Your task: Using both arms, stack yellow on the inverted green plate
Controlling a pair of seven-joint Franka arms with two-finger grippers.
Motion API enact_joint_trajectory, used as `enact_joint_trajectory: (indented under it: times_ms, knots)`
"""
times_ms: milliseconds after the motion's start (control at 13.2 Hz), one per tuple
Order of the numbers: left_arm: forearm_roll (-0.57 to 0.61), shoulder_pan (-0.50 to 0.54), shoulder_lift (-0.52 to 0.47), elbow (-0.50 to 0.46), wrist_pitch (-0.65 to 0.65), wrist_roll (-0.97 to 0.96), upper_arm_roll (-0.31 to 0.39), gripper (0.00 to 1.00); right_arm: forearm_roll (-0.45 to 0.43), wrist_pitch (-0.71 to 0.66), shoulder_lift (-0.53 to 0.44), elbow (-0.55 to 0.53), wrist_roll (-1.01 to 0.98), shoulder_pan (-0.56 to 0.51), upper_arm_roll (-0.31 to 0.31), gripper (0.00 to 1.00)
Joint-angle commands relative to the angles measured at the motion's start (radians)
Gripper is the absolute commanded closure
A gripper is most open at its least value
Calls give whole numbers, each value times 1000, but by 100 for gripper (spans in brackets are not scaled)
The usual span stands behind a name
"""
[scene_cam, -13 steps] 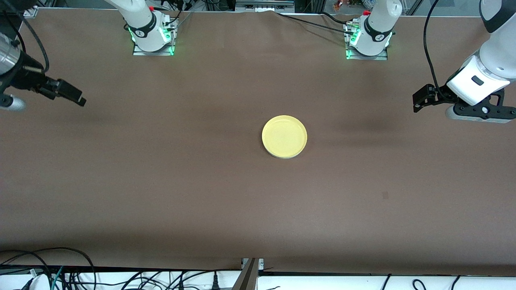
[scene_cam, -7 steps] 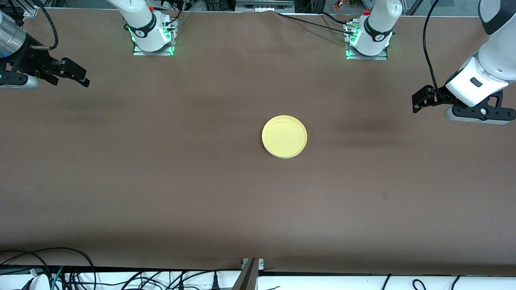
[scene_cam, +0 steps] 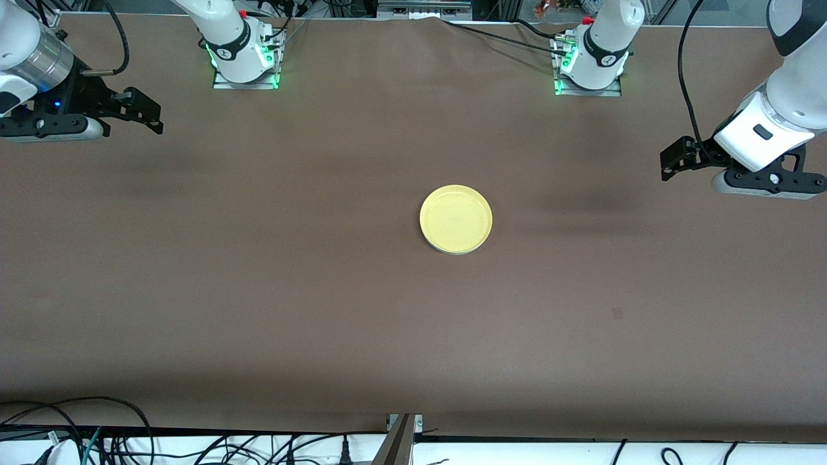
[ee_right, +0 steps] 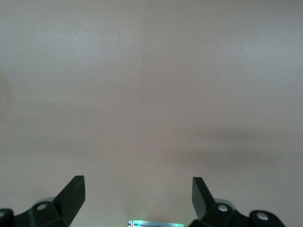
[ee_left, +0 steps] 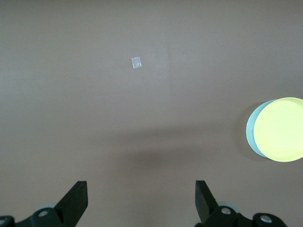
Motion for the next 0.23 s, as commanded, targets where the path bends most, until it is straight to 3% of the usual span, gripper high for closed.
enact_joint_trajectory:
  times_ms: [0, 152]
  knots:
    - [-1, -1, 15, 36, -31, 8, 0, 0, -18, -5, -7, -3, -12, -17, 10, 0]
    - [-1, -1, 15, 36, -31, 8, 0, 0, -18, -7, -7, 4, -7, -17, 10, 0]
